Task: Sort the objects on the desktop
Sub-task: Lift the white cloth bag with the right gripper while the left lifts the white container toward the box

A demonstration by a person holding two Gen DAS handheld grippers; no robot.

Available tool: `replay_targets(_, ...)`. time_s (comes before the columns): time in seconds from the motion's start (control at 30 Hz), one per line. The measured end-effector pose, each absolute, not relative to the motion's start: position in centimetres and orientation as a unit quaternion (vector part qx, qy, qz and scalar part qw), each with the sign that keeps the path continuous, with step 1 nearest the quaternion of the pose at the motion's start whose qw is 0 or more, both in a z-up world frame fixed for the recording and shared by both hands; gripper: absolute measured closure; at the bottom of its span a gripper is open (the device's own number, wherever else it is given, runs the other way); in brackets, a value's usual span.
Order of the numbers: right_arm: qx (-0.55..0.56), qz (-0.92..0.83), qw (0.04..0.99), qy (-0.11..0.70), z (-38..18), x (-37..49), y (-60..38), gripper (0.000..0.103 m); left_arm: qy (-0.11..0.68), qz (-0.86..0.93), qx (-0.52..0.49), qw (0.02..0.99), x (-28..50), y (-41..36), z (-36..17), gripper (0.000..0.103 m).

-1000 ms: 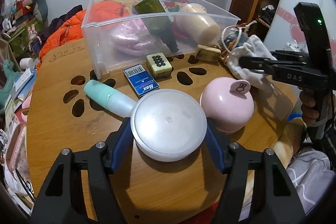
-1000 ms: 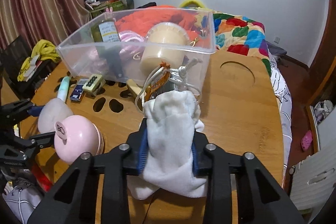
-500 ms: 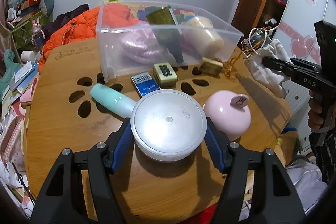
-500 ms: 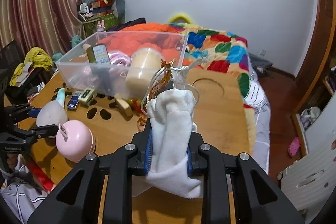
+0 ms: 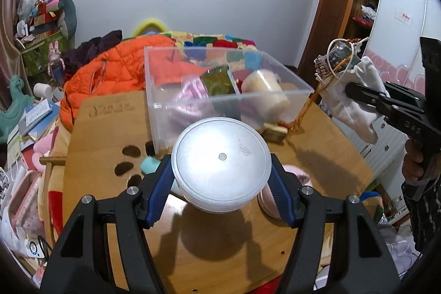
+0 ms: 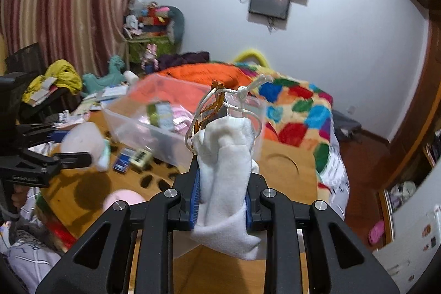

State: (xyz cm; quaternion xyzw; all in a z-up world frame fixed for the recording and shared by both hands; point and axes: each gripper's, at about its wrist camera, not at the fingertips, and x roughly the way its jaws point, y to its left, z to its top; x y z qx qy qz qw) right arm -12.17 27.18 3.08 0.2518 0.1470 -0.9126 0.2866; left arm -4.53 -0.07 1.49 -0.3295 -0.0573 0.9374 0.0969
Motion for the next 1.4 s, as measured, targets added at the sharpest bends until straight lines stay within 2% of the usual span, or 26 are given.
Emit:
replay_targets(0.33, 0.188, -0.918, 0.319, 0.145, 6.8, -10.1, 25.9, 0.081, -0.059, 0.947, -0.303, 0.095, -4.8, -0.7, 3.5, 0.038)
replay_targets(0.87, 0.225, -0.924, 0.241, 0.193, 2.9, -17.7, 24.1, 0.081, -0.064, 0.952, -0.287, 0.083, -9.0, -2.7, 5.4, 0.038)
replay_targets(1.4, 0.228, -0.924, 0.228, 0.208, 1.3, -22.3, 21.2, 0.081, -0.055, 0.940, -0.329, 0.068, -17.1, -3.0, 3.4, 0.038)
